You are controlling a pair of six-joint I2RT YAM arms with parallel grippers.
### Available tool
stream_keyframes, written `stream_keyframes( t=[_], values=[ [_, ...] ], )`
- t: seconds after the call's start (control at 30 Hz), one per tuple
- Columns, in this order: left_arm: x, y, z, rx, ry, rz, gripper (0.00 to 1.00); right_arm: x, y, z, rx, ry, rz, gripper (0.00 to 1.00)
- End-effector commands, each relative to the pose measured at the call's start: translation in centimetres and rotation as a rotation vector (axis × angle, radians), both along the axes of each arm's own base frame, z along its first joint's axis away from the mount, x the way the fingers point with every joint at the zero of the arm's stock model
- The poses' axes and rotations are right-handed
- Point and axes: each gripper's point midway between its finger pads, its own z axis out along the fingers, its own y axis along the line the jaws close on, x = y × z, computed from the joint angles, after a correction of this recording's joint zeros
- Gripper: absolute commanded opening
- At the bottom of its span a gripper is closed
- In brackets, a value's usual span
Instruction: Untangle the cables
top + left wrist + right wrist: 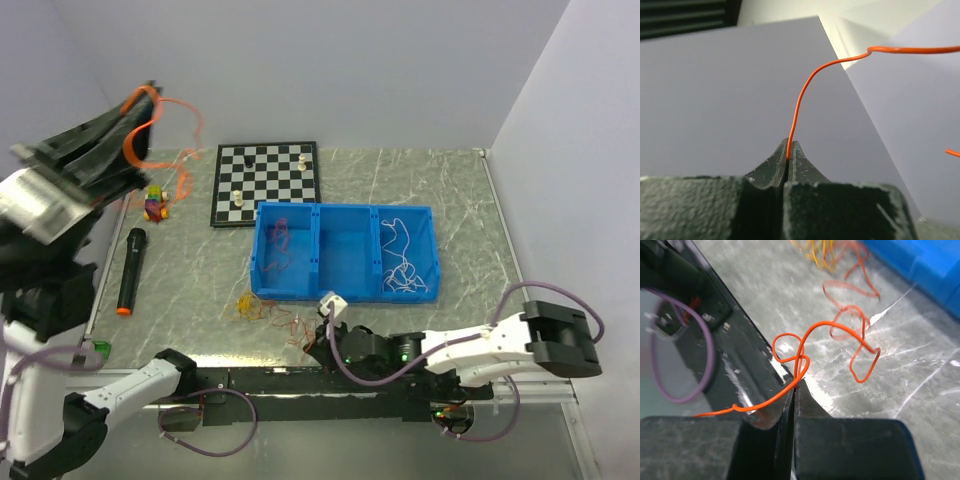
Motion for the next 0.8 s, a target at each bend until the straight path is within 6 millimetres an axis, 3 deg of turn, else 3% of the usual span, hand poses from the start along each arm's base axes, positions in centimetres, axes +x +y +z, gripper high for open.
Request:
stream_keyframes(
  t=[0.0,0.13,0.27,0.53,0.77],
  values=[
    [4.6,-2.6,-3.6,0.031,0.152,-0.052,0.01,0.9,-1.4,4.1,0.091,-0.048,-0.110,0.00],
    [9.0,-5.3,-8.4,0.074,0.286,-0.077,0.01,1.6,-3.1,7.9,0.150,-0.107,-0.150,0.00],
    [12.0,-8.1,-13.6,0.140,0.374,-0.052,0.01,2.1,-5.0,11.6,0.207,-0.153,-0.170,0.00],
    [15.2,-11.6,-20.7,0.226,0.482,-0.030,0.01,3.1,-8.8,16.6,0.269,-0.211,-0.221,0.00],
    [17.0,-12.2,-25.1,0.310,0.483,0.063,0.01,3.7,-11.2,21.0,0.314,-0.275,-0.240,0.00]
  ],
)
